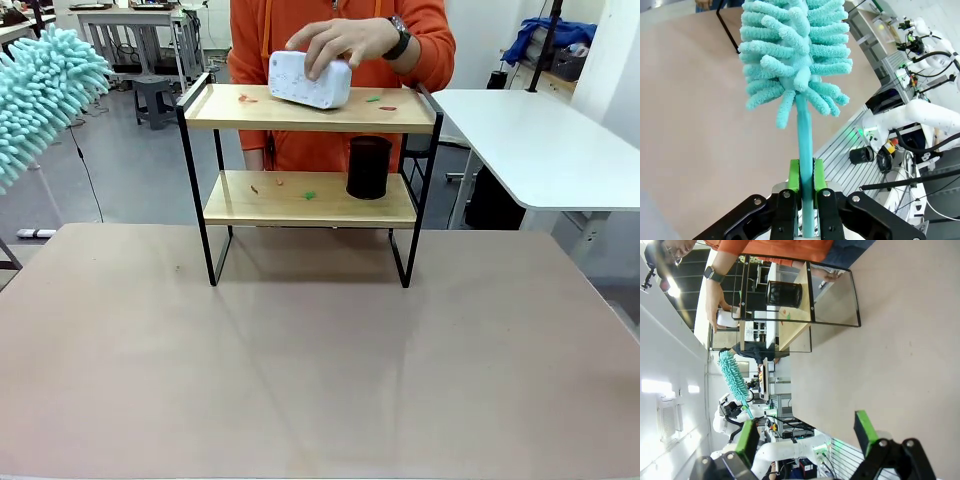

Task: Clean the shelf.
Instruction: Clean the specific tier of the Shelf with the Duster once objects are removed.

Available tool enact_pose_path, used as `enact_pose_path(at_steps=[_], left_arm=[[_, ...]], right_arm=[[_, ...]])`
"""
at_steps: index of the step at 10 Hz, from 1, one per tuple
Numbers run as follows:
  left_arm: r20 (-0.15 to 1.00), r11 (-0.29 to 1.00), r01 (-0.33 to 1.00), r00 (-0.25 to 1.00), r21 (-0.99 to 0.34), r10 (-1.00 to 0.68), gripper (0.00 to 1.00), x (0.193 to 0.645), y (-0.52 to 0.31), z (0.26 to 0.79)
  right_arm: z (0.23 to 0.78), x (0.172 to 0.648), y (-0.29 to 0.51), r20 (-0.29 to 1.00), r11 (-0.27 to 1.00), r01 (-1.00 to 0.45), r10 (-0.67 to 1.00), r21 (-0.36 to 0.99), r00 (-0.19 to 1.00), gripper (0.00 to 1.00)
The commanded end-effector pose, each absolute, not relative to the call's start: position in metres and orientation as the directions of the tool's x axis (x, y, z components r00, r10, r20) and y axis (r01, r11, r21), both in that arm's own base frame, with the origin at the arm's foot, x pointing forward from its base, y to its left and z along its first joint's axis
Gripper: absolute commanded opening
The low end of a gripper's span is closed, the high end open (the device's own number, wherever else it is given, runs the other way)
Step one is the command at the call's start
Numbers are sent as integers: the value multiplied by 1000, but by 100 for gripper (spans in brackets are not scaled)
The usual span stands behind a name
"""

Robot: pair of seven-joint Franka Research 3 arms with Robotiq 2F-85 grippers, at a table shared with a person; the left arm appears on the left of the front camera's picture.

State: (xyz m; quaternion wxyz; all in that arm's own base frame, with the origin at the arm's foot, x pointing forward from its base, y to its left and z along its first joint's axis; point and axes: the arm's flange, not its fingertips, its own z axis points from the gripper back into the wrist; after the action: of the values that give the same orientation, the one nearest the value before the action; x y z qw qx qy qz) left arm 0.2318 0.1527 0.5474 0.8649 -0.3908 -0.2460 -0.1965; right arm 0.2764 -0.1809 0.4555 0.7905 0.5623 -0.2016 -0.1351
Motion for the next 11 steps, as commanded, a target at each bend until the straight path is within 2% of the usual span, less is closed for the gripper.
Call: enact_pose_path(at_steps=[1,5,6,7,9,11], left_arm=[[572,612,527,807,-589,-146,0,230,157,552],[572,612,527,807,-589,-146,0,230,157,552],[579,617,532,802,-580,-148,12,232,153,547],[520,669,497,833,-553,-188,12,225,139,595],[440,793,457,857,-402,-270,12,220,87,680],[407,831,444,864,-336,-297,12,244,43,723]], right_arm=[[457,278,-181,194,326,-45,-441,944,876,100],[457,278,-181,194,326,-45,-441,944,876,100],[457,278,-181,194,326,-45,-441,944,876,100],[457,278,-181,194,326,-45,-441,944,876,100],[457,278,-181,194,326,-45,-441,944,876,100],[457,278,-181,194,326,-45,-441,944,876,100]])
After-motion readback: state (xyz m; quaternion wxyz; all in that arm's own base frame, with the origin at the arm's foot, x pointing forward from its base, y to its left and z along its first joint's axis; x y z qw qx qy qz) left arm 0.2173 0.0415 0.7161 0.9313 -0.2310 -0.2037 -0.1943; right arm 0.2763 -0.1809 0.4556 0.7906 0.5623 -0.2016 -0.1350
